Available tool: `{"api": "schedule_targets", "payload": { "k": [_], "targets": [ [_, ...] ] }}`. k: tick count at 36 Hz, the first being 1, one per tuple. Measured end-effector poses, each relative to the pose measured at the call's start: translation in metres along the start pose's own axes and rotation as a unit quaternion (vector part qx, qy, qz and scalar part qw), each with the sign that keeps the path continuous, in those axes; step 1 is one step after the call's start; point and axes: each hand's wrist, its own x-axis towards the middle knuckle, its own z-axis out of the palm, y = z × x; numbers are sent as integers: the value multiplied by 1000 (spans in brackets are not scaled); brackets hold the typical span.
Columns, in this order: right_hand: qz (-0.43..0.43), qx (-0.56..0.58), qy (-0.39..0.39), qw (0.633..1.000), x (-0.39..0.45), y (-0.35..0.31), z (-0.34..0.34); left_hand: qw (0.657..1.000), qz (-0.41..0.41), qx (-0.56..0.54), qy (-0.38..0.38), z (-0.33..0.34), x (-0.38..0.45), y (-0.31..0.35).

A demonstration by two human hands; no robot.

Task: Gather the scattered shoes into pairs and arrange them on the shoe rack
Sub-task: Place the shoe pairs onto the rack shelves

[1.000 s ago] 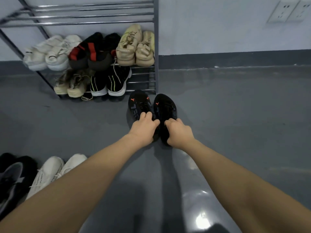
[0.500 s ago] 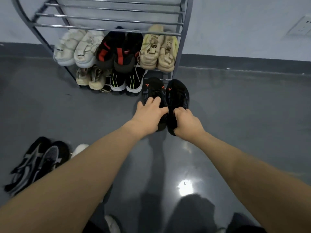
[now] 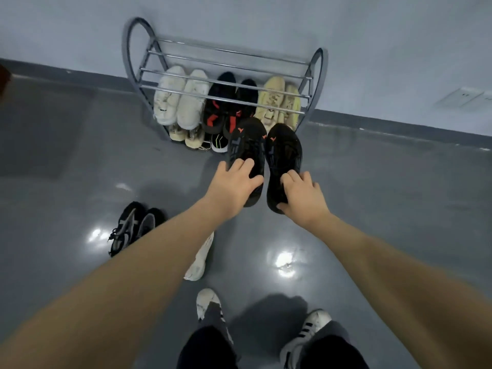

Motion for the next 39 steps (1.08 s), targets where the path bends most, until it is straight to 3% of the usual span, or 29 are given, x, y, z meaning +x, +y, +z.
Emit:
{"api": "schedule_targets", "payload": {
  "k": [3,7,15,25,28,32,39],
  "targets": [
    [1,0,12,1000,3,-18,-32,999,9,-6,35,-26,-2,-27],
    [19,20,27,999,13,-36,-68,998,4,-56,-11,-64,2,-53],
    [31,48,44,997,66,-34,-113,999,3,-43,17,-95,49,-92],
    [20,38,93,995,170,28,-120,998,-25,-57,7,-73,159,-95],
    [15,45,80,996,201,50,-119,997,-20,-33,74,-68,193,-94],
    [24,78,59,995,233,73,-111,995,-11,-32,96,-57,232,-96],
    [42,104,38,993,277,98,-89,998,-20,-47,39,-34,284,-100]
  ]
}}
